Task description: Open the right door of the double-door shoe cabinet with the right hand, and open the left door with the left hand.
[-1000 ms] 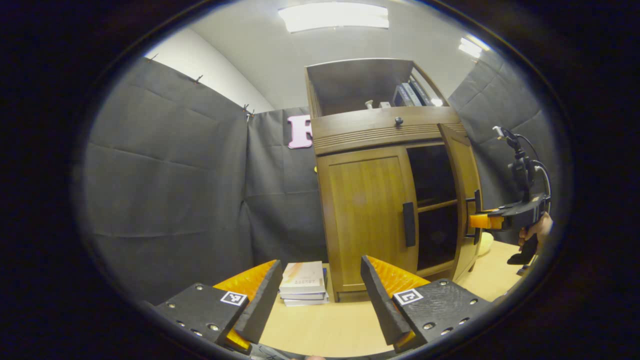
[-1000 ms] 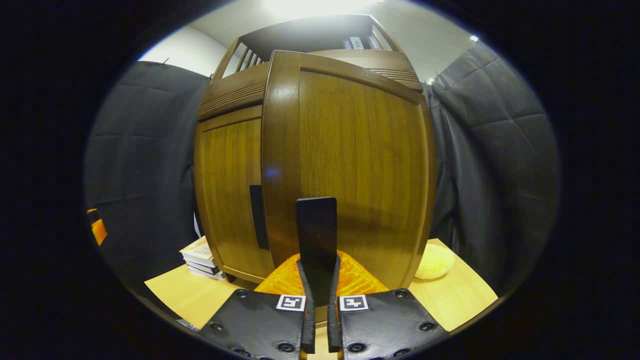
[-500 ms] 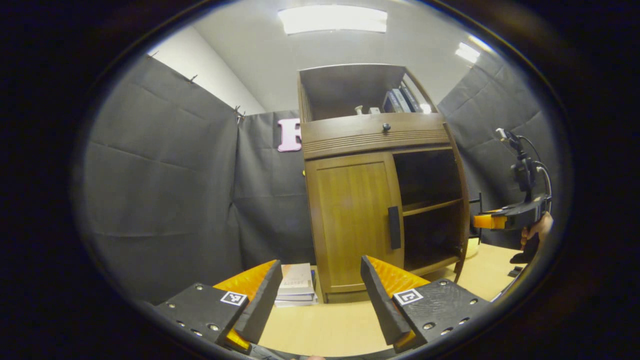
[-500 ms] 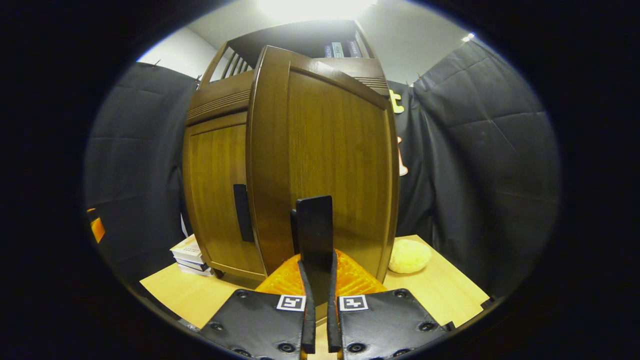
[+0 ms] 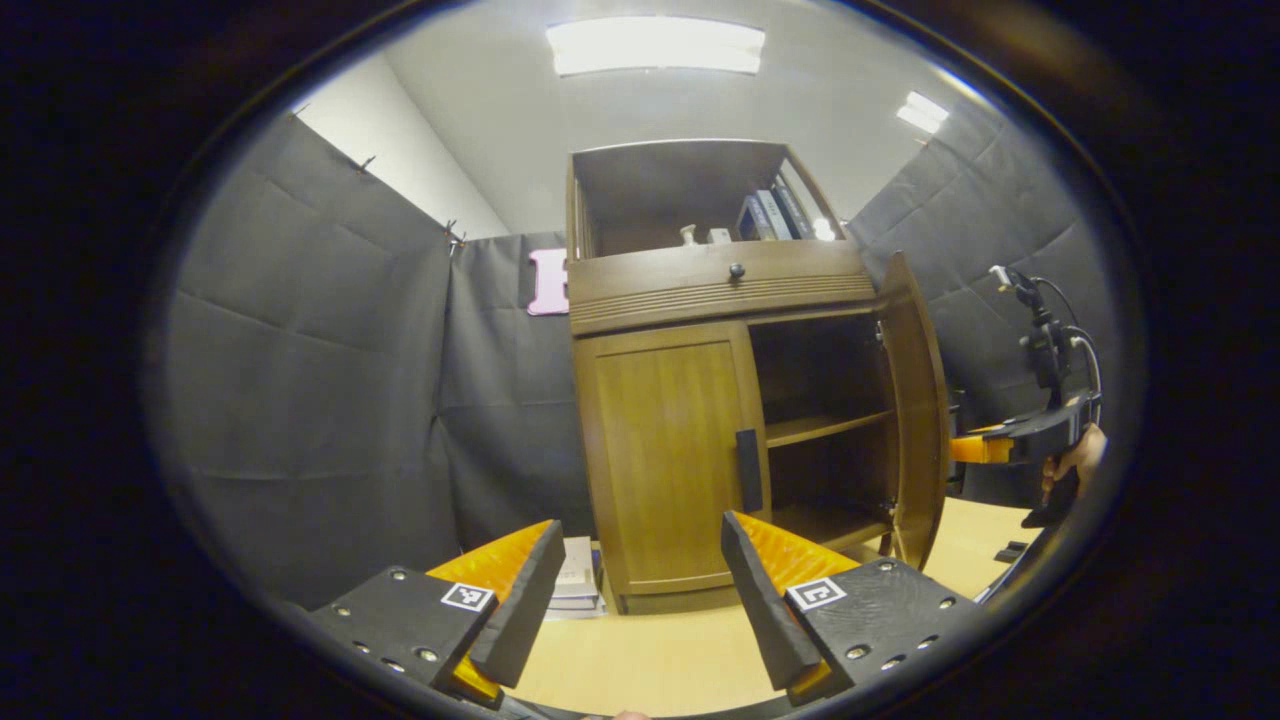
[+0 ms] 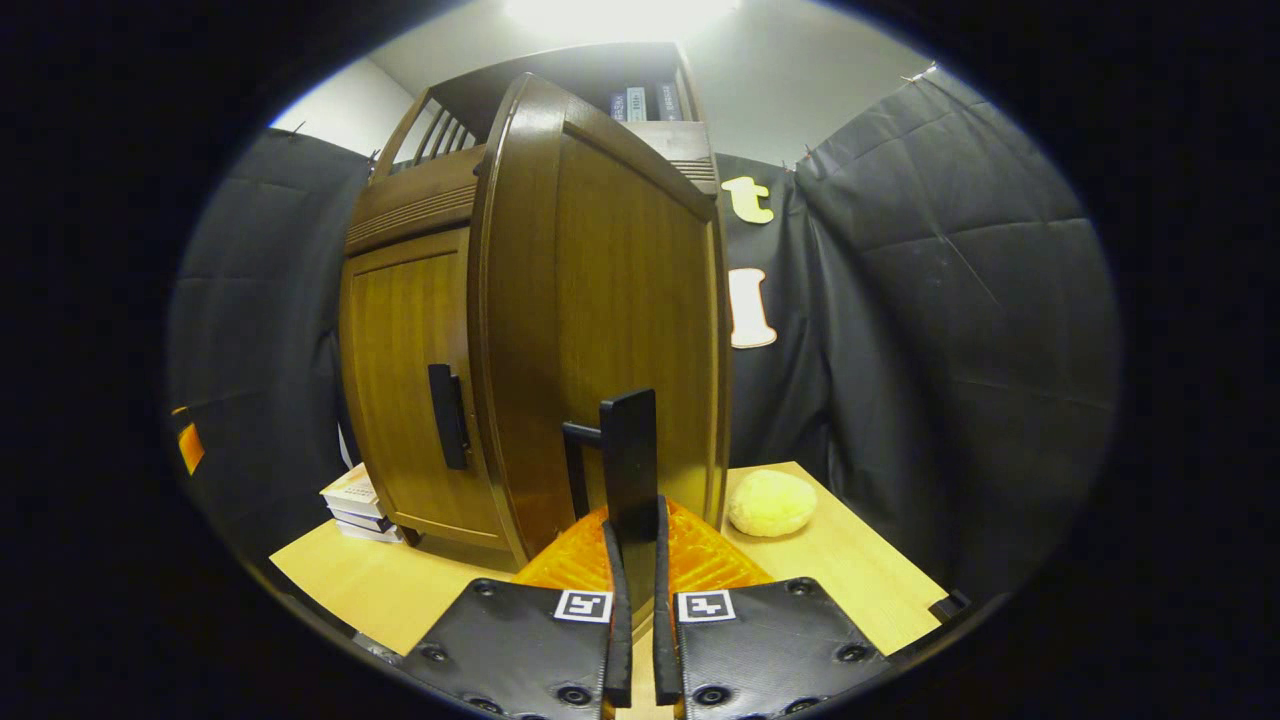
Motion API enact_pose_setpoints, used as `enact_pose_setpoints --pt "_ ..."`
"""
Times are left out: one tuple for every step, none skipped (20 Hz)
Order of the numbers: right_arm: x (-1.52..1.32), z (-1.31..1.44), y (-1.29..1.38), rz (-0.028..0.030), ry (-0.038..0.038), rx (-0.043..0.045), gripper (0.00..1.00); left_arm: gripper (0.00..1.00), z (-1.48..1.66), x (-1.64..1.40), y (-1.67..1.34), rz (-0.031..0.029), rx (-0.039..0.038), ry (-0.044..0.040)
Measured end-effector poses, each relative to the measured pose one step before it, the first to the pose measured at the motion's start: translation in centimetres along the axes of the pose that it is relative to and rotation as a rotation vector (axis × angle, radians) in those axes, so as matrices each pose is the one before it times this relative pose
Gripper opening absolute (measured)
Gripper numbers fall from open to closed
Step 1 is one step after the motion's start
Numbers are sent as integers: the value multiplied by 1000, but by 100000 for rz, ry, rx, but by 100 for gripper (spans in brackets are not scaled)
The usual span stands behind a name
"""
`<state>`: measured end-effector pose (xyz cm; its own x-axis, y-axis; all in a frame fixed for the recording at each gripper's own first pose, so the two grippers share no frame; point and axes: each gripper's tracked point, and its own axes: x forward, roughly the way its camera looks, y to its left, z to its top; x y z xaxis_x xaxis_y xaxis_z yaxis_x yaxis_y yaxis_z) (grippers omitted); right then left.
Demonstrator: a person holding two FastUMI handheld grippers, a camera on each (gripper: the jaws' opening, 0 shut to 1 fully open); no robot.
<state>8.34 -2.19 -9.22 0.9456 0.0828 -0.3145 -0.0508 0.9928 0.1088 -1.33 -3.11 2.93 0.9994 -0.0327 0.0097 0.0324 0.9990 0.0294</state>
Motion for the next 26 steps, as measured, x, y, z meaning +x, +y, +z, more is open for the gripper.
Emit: enact_pose_setpoints --pt "-283 15 -743 -600 235 167 10 91 344 14 -629 -183 224 -215" --pt "-287 -33 -788 -220 331 274 6 91 200 -379 -721 56 9 247" --pt "-188 25 -701 47 590 519 10 91 -51 -22 -672 323 -356 432" --pt "-207 22 -790 48 558 626 10 91 70 -20 -492 414 -549 905" --pt "-178 11 -819 322 190 -16 9 91 184 -246 -768 -479 -809 -10" --pt "-103 82 -562 448 -190 -256 9 91 426 -212 -733 -394 -239 -230" --pt "-100 52 -397 767 -110 -250 6 91 387 -352 -481 544 640 149" --pt "-171 44 -262 1058 -52 -208 6 91 337 -328 -259 848 750 11" --pt "-94 -23 -217 983 61 -444 6 91 192 -473 -288 594 233 -212" --pt "-168 52 -156 739 -31 -543 5 91 -42 -528 -440 447 122 15" --pt "-116 -55 -224 616 14 -633 5 91 68 -259 -170 575 306 400" --pt "-312 13 -219 449 40 -1095 5 91 -73 -154 -72 579 422 268" --pt "-329 24 -266 130 -205 -1845 5 91 109 -88 -225 823 484 122" --pt "-296 82 -428 -116 -393 -1835 12 91 140 -121 -286 480 281 -18" --pt "-261 80 -405 89 -230 -889 5 91 194 47 -280 415 254 101" --pt "-316 126 -376 109 -255 345 5 91 137 131 -342 130 200 22" --pt "-173 79 -568 -346 -216 545 6 91 82 13 -314 148 175 -142" --pt "-172 48 -777 -1124 -276 298 5 91 -11 48 -167 140 50 -184" --pt "-76 16 -949 -2044 -213 331 9 91 -80 216 -298 -215 -131 410" --pt "-94 251 -923 -1391 -578 658 9 91 -210 -107 -389 53 27 823" --pt "-380 339 -795 -1668 -1223 665 9 91 -284 202 -294 303 -45 904" --pt "79 -144 -788 -933 243 853 13 91 -228 123 -621 134 -389 868" --pt "78 212 -358 2303 331 1955 0 91 -177 192 -439 115 -539 659" --pt "-454 272 -371 811 -968 1290 2 91 -235 228 -453 460 -499 640" --pt "-497 193 -525 -92 -1247 -705 0 91 -46 376 -320 303 -561 173" --pt "-606 12 -484 -357 -1010 -1484 2 91 96 366 -241 503 -303 157"
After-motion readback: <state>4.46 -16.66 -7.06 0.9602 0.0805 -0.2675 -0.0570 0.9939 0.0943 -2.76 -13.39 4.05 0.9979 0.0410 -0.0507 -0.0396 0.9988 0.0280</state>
